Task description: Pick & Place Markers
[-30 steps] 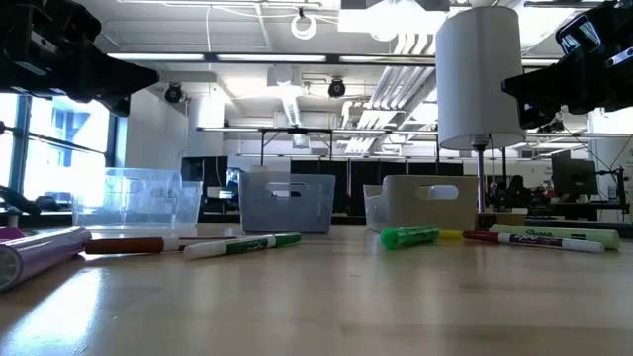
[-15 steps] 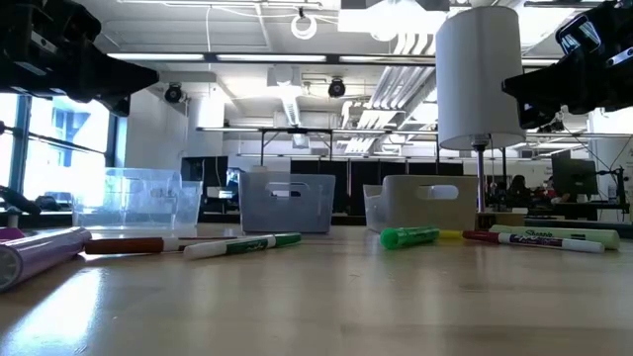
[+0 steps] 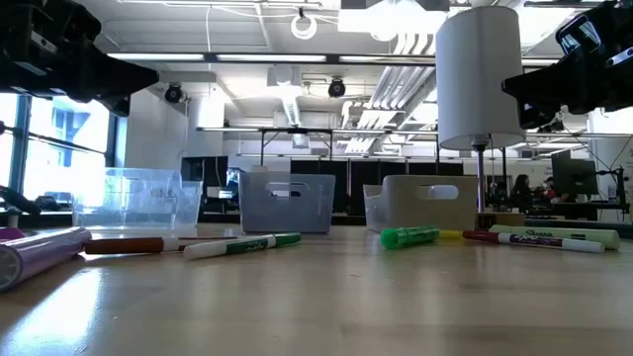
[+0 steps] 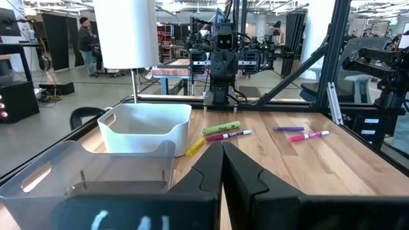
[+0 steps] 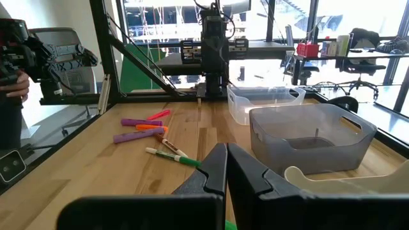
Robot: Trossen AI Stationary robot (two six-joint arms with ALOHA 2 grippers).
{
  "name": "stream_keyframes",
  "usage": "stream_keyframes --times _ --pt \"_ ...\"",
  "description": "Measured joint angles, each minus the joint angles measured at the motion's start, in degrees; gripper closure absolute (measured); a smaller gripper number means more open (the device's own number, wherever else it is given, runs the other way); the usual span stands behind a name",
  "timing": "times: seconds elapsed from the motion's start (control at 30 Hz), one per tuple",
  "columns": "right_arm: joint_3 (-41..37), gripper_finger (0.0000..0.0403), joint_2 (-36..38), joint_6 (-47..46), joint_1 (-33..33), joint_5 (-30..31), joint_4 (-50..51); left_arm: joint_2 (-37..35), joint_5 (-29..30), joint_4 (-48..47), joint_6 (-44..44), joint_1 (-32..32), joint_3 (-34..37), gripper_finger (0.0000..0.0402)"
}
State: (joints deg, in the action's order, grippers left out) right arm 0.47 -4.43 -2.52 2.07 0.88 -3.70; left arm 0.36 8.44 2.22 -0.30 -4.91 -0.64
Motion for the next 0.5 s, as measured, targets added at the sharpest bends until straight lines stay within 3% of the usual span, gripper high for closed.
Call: stream_keyframes --times 0.5 --pt "0.02 0.0402 0.0 0.0 0.0 0.0 0.01 3.18 -0.17 0.09 -2.75 0.01 -2.22 0.0401"
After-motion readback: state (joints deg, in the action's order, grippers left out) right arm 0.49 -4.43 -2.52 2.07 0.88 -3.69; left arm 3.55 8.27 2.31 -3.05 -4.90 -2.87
